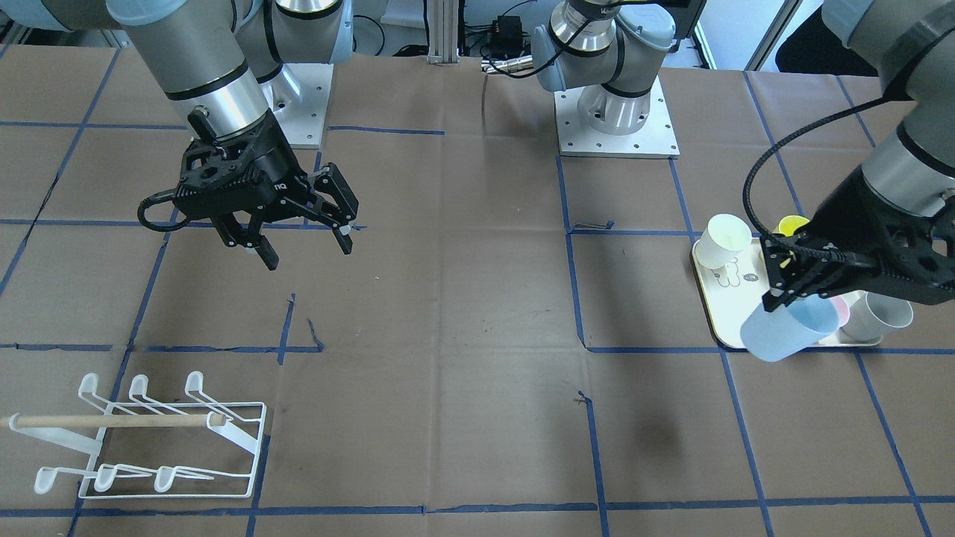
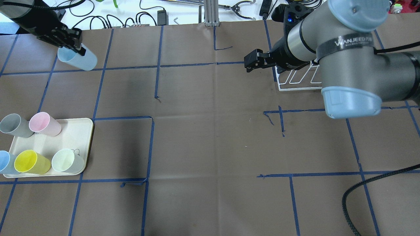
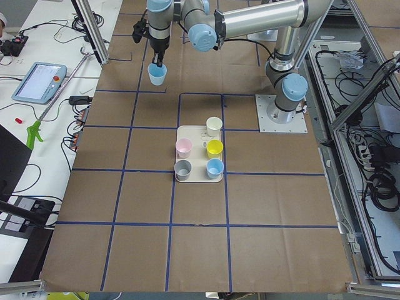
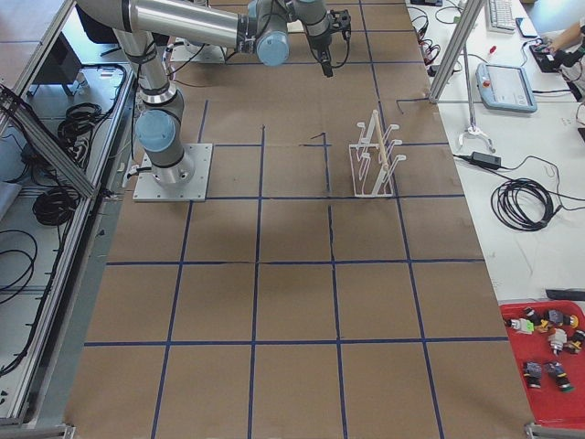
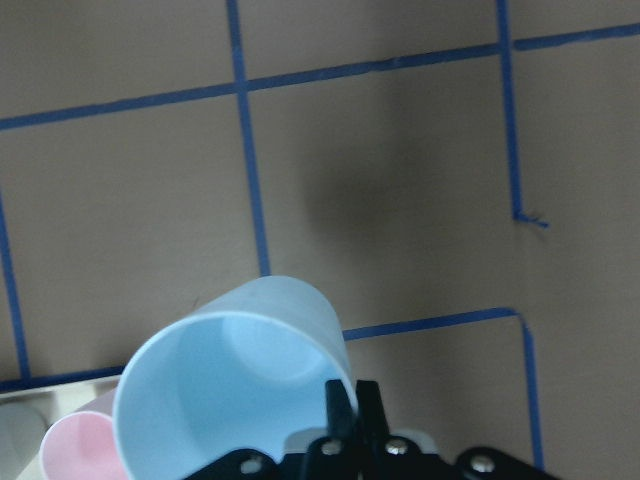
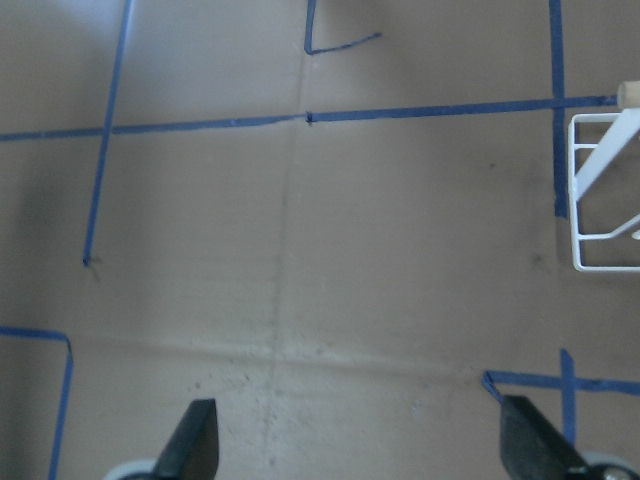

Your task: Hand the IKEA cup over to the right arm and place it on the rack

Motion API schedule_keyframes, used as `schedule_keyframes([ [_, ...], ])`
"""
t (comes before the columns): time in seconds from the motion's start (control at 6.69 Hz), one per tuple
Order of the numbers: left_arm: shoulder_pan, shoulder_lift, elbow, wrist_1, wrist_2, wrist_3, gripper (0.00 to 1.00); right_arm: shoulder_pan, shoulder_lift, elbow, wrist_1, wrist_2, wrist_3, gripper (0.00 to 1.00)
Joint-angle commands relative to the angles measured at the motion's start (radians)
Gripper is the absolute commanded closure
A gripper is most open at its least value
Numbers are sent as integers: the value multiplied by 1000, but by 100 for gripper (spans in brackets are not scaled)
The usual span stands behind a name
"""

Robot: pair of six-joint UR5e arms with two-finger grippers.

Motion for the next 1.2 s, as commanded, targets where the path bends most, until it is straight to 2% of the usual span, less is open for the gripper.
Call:
schedule_keyframes([
  [0.0, -18, 16, -30, 8, -427, -3, 100, 0, -5, 142, -373, 138, 243, 0],
  [0.15, -18, 26, -74, 54, -587, 2, 100, -2, -8, 197, -525, 187, 430, 0],
  [0.3, -21, 35, -154, 175, -709, 2, 100, -3, -11, 250, -678, 224, 633, 0],
  [0.45, -44, 41, -250, 383, -769, -15, 100, -6, -11, 291, -798, 225, 827, 0],
  [0.75, -89, 15, -439, 898, -783, -149, 100, -12, -11, 380, -1019, 225, 1148, 0],
  [0.9, -90, 0, -513, 1118, -818, -311, 100, -6, -11, 458, -1178, 225, 1339, 0],
  [1.05, -99, -19, -559, 1351, -823, -451, 100, -11, -11, 507, -1295, 223, 1408, 0],
])
